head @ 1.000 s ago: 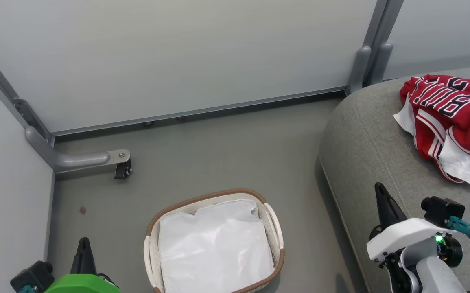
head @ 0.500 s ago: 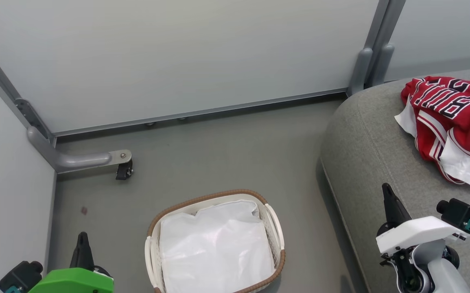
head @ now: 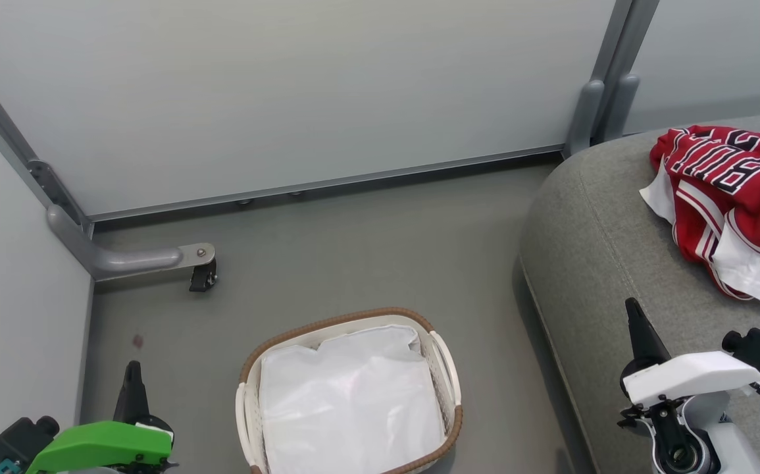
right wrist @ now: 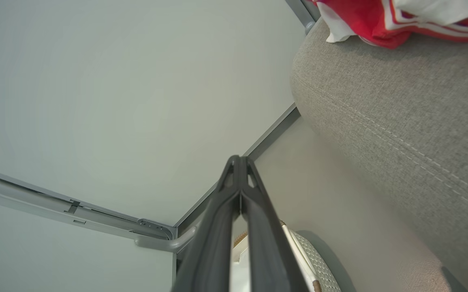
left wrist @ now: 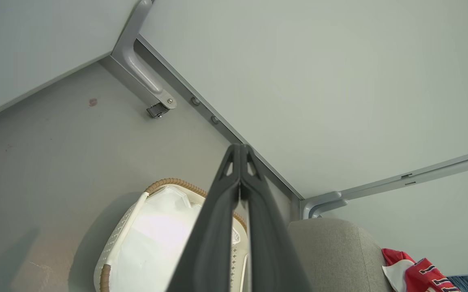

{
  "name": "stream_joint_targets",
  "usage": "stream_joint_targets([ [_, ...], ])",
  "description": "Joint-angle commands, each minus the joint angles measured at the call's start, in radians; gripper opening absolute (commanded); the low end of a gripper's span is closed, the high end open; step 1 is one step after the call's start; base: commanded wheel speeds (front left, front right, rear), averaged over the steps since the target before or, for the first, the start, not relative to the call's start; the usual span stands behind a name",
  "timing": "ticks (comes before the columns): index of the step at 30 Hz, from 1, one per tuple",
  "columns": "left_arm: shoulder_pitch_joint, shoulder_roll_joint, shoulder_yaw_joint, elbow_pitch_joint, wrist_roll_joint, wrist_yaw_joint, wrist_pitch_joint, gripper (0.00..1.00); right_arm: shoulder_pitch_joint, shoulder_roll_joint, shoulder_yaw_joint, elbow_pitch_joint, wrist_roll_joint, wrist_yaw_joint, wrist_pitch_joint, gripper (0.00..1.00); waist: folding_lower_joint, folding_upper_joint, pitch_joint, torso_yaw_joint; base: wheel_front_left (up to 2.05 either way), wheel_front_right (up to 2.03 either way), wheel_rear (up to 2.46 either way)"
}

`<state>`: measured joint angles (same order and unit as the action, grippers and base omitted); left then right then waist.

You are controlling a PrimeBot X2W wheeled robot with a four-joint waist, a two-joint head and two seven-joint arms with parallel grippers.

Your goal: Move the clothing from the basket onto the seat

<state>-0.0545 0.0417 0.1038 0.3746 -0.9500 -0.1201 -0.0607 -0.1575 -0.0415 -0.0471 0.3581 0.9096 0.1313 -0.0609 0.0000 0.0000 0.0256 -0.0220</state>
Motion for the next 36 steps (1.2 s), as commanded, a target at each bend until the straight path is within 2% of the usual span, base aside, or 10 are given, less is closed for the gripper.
stream_joint_targets([
  [1,-0.027,0.007,0.005,-0.017,-0.033,-0.004,0.008,0.0,-0.001,-0.006,-0.006,-0.019,0.034,0.0,0.009,0.0,0.0,0.0,0.0,0.0,0.0,0.0,0.0],
  [36,-0.047,0.01,0.009,-0.08,-0.376,-0.009,0.101,0.0,0.029,-0.009,-0.041,-0.073,0.399,-0.001,0.101,0.0,0.0,0.0,-0.011,0.01,0.0,0.0,0.0],
])
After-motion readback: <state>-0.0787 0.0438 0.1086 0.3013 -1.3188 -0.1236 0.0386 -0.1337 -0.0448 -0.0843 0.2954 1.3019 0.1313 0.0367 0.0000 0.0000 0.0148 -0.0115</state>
